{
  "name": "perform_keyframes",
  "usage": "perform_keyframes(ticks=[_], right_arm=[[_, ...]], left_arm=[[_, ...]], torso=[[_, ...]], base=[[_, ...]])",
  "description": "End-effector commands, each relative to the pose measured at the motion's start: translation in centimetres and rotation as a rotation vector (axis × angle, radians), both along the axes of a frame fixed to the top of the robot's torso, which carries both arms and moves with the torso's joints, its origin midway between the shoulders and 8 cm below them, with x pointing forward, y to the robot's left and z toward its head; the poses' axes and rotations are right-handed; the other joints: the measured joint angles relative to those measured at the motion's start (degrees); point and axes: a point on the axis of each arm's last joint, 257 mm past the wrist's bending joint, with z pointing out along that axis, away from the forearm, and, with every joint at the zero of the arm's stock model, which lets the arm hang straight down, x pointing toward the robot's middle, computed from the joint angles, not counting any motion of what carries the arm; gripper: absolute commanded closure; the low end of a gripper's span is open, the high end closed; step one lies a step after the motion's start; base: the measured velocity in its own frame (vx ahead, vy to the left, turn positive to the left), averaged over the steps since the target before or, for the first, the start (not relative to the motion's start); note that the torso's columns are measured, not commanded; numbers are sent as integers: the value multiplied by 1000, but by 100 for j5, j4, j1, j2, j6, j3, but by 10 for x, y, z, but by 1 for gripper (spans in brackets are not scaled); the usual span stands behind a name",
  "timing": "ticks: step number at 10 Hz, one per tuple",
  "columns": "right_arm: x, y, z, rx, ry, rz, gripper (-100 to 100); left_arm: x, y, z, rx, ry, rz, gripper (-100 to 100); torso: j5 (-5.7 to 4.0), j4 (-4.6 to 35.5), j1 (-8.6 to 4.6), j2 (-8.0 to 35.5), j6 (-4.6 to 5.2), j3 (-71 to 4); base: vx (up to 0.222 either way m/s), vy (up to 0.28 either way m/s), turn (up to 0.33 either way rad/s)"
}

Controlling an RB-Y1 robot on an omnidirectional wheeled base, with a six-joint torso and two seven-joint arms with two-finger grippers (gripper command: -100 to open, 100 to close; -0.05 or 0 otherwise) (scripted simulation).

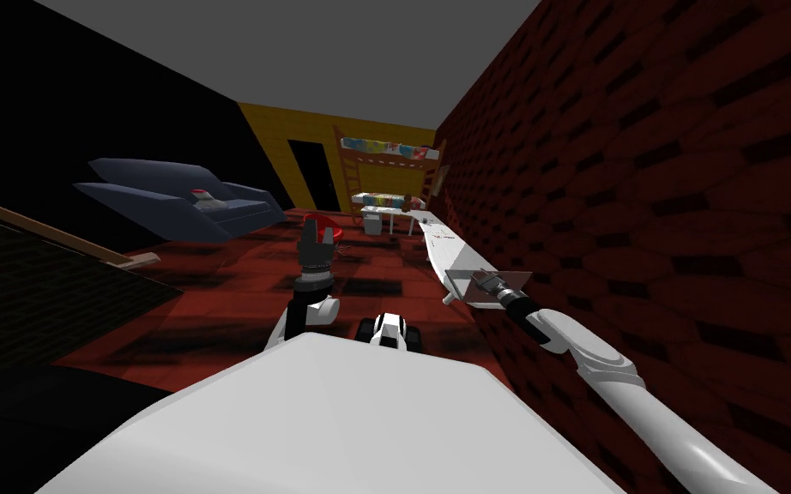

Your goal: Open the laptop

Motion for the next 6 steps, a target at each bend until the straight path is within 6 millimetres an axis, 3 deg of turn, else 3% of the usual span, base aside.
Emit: perform_keyframes(ticks=[1, 2, 4, 6], right_arm=[[-9, -22, -4, -2, 60, -24, 100], [-12, -38, -5, 10, 82, -54, 100], [-10, -46, 8, -22, 88, -49, 100], [-14, -49, 5, -21, 114, -44, 100]], left_arm=[[0, 0, 0, 0, 0, 0, 0], [0, 0, 0, 0, 0, 0, 0], [0, 0, 0, 0, 0, 0, 0], [0, 0, 0, 0, 0, 0, 0]], torso=[[4, 3, 16, -3, -7, 0], [17, 12, 27, 1, 0, 0], [30, 27, 40, 17, -2, 8], [45, 50, 41, 43, 0, 23]], base=[[25, 71, 60], [29, 98, 85], [15, 63, 24], [37, 16, -1]])
